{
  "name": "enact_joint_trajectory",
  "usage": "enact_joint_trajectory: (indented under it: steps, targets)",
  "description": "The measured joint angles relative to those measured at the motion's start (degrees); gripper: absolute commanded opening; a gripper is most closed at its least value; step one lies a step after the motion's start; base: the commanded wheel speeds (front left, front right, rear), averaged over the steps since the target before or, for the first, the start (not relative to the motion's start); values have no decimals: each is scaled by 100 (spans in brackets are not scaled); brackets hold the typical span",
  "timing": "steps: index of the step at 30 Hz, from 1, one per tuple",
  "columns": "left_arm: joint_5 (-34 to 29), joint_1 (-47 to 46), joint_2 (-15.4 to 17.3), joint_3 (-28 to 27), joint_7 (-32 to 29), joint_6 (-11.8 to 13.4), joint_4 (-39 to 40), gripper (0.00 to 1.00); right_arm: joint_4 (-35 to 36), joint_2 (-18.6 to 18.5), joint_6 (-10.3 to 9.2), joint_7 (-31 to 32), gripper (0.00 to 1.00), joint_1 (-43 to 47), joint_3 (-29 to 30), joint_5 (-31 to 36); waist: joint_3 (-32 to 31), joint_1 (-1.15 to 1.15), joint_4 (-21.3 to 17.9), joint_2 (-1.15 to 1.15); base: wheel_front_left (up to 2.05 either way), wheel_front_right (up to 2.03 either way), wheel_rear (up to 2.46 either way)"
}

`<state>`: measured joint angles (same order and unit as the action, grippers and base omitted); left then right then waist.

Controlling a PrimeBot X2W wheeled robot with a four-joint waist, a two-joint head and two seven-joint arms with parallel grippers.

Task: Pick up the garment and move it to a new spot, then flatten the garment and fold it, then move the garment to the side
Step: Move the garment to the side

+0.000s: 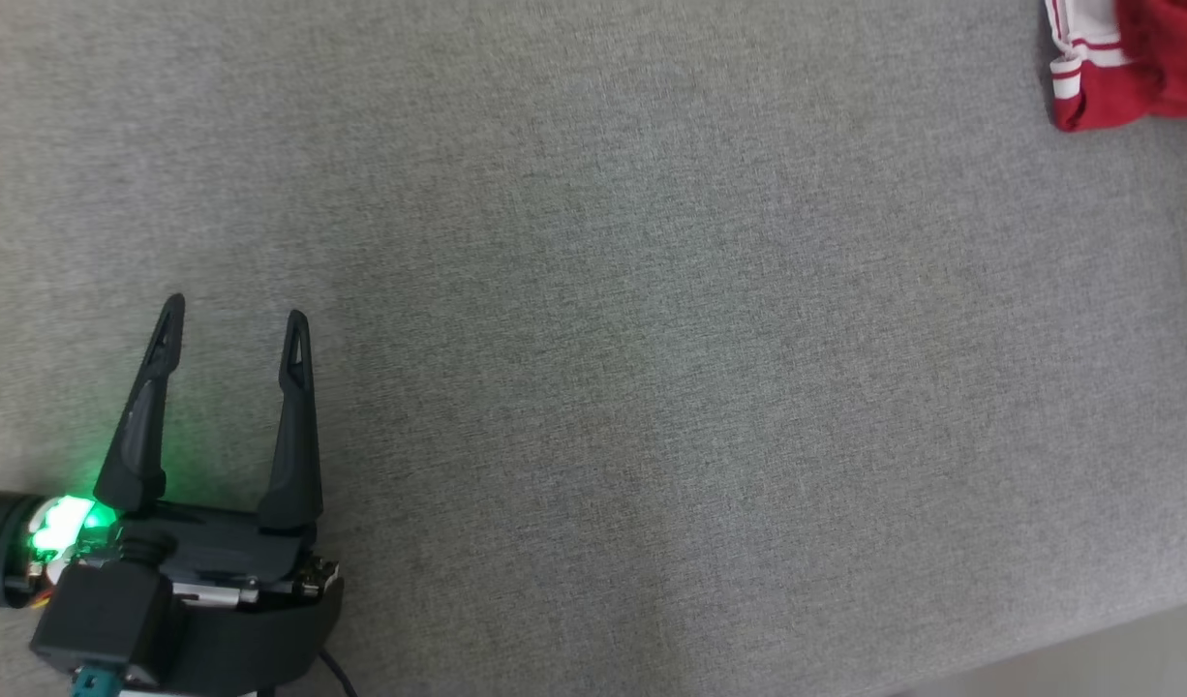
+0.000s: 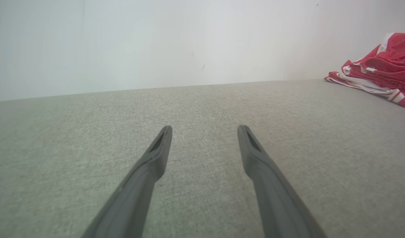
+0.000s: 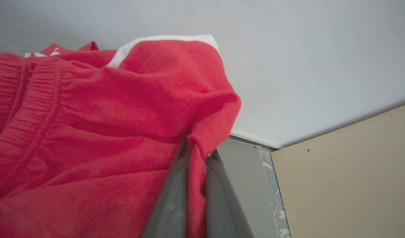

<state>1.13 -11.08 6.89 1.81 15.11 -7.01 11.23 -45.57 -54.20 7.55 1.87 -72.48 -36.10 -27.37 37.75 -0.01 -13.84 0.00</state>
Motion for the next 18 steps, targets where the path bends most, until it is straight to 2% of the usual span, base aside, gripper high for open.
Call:
enact_joint_trajectory:
  steps: [7,8,9,10,18]
  targets:
    - [-10,-35,85,19,20,2,172,100,-349,126,0,-67,0,-153,283,359,241,-1,-144,-1,0,0,0]
    - [-10,-38,88,14,24,5,185,100,-375,176,0,-89,13,-168,309,396,257,-1,-160,-1,0,0,0]
    - [-10,-40,91,12,27,25,188,100,-390,209,0,-118,62,-174,311,472,267,-1,-176,-1,0,0,0]
    - [-10,-40,97,7,27,32,190,100,-437,255,0,-130,100,-177,346,539,274,-1,-189,-1,0,0,0]
    - [35,-48,82,-20,27,96,58,100,-737,422,0,-268,100,-327,706,932,143,0,-188,0,0,0,0]
